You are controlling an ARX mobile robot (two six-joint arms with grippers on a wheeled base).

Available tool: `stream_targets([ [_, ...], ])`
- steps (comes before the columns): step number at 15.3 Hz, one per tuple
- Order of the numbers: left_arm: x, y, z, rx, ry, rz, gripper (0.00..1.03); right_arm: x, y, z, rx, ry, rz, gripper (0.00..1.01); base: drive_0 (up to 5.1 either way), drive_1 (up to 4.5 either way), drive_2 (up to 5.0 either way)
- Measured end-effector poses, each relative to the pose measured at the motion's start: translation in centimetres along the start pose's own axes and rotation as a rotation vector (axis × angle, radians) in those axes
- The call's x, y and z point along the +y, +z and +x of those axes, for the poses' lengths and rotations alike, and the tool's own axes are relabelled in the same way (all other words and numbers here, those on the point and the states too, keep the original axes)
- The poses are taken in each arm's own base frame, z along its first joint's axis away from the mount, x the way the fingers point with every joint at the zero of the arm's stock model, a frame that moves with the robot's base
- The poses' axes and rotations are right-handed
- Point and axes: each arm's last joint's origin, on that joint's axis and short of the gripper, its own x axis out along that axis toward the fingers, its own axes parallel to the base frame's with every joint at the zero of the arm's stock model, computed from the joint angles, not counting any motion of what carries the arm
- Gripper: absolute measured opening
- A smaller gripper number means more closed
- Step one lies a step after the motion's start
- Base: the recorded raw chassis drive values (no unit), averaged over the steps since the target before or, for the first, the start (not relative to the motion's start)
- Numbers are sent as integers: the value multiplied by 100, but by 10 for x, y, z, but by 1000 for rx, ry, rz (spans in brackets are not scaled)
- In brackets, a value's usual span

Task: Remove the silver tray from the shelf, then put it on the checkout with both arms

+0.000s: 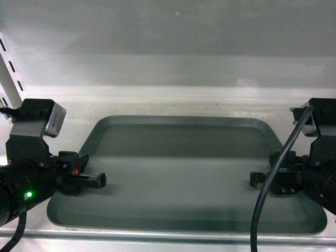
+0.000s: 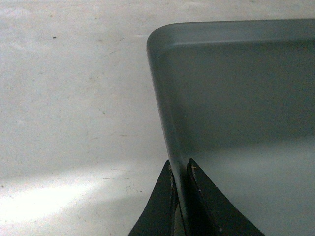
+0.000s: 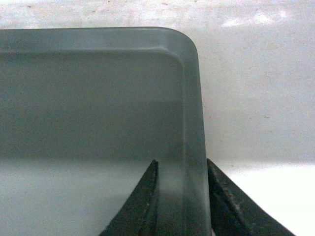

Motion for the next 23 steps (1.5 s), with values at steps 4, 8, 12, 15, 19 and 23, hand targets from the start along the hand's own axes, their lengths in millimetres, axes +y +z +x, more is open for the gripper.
stream_targets([
  [4,0,0,-1,-5,-4,-70,3,-1,1,-3,-8,-14,48,3,0,0,0],
  [8,-3,5,-20,12,-1,-78,3,1,20,-25,-46,-26,31,3,0,0,0],
  [12,-6,24,-35,-42,-2,-39,3,3,32,-42,-79,-29,25,3,0,0,0],
  [15,-7,32,-48,-64,-4,-24,3,3,37,-57,-97,-27,25,3,0,0,0],
  [19,-10,45,-64,-87,-10,-20,3,3,47,-73,-117,-23,25,3,0,0,0],
  [23,-7,51,-78,-28,2,-31,3,5,52,-78,-55,-21,6,3,0,0,0],
])
